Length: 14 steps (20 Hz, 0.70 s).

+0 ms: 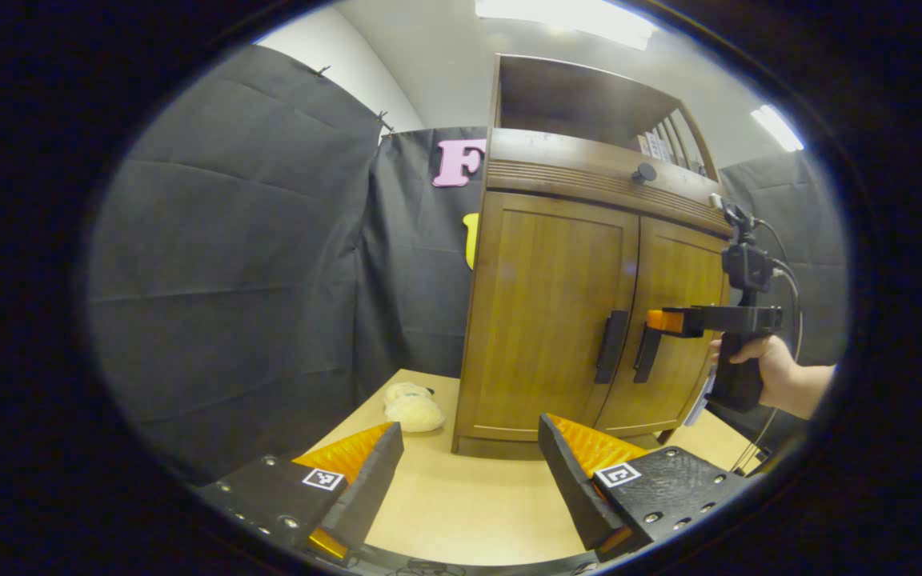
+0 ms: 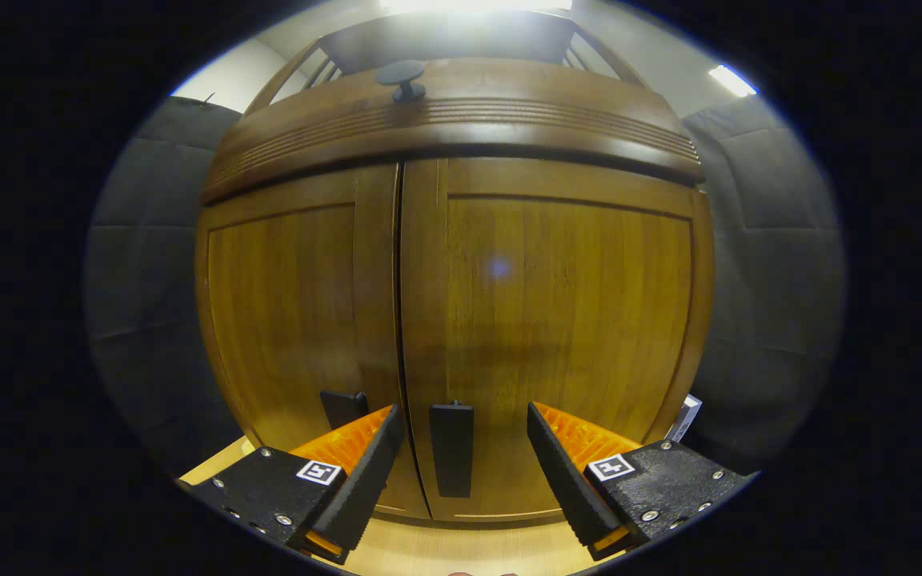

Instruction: Open the right door of the double-door shoe cabinet with the right hand, and open the left door with the left hand.

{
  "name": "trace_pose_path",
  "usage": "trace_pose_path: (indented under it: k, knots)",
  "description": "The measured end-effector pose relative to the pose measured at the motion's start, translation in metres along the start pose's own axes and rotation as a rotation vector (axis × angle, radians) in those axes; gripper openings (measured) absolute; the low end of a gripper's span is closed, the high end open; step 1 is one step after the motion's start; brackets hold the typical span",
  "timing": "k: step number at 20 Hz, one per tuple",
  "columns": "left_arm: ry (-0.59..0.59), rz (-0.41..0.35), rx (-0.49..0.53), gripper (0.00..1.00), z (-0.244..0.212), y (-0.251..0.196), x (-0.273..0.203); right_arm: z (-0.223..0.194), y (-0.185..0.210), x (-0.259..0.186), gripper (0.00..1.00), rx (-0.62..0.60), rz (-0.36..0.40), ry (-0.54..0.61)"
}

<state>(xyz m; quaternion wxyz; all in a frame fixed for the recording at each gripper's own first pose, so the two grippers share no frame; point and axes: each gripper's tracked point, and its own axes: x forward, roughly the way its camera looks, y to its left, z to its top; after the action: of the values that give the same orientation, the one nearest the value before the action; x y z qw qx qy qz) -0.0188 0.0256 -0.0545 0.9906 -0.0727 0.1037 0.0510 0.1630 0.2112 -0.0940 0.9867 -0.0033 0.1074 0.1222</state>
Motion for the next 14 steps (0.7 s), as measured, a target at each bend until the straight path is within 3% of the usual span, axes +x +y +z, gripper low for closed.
trace_pose_path:
  k: [5,8,10,14]
  knots:
    - [0.015,-0.004,0.021,0.97,-0.002,-0.001,0.000,-0.008,0.013,0.020,0.96,-0.014,0.002,0.051]
    - [0.036,-0.009,0.034,1.00,-0.002,-0.002,-0.001,-0.013,0.007,0.020,0.92,0.020,-0.006,0.061]
    - [0.056,-0.012,0.035,0.97,-0.002,-0.002,0.002,-0.008,0.002,0.019,0.80,0.035,0.008,0.054]
    - [0.067,-0.021,0.033,0.97,0.003,-0.002,0.003,-0.004,-0.015,0.014,0.36,0.030,0.027,0.049]
